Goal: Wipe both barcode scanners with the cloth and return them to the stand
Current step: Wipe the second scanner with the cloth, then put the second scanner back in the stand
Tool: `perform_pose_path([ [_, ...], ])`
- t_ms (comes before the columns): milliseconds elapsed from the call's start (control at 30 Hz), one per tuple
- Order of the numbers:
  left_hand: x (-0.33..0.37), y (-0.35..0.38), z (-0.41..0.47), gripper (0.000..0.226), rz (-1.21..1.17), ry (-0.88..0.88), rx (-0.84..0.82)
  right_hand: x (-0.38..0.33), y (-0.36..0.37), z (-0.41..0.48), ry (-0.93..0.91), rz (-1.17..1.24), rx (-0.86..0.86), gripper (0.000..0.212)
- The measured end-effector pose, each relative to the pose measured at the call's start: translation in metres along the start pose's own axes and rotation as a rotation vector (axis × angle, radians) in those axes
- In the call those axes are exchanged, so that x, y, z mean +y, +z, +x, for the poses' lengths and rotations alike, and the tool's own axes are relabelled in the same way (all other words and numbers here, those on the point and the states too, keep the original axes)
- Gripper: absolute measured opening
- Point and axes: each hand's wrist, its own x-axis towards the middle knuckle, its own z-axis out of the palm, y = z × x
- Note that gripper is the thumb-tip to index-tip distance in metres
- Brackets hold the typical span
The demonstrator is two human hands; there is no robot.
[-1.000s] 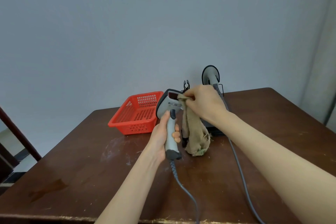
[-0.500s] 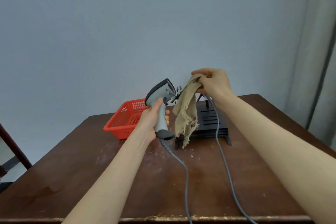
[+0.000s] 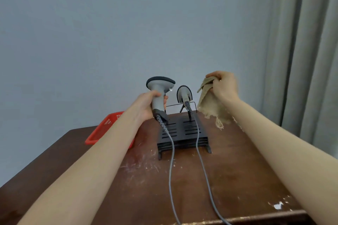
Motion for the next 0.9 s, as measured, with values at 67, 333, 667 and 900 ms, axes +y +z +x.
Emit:
perform_pose_path([
  [67, 0.003, 0.005, 0.002, 0.035, 0.01, 0.005, 0.015, 0.017, 0.001, -0.005, 0.023, -0.106, -0.023, 0.046],
  [333, 0.003, 0.015, 0.013, 0.038, 0.068, 0.037, 0.082, 0.057, 0.021, -0.021, 0.087, -0.539, -0.373, 0.047],
  [667, 0.021, 0.017, 0.041, 0.023, 0.133, 0.123, 0.078, -0.022, 0.06, -0.024, 0.152, 0.14, -0.565, 0.034],
  [900, 0.036, 0.019, 0.06, 0.013, 0.115, 0.139, 0.09, -0.033, 0.095, -0.007, 0.179, 0.222, -0.587, 0.057],
])
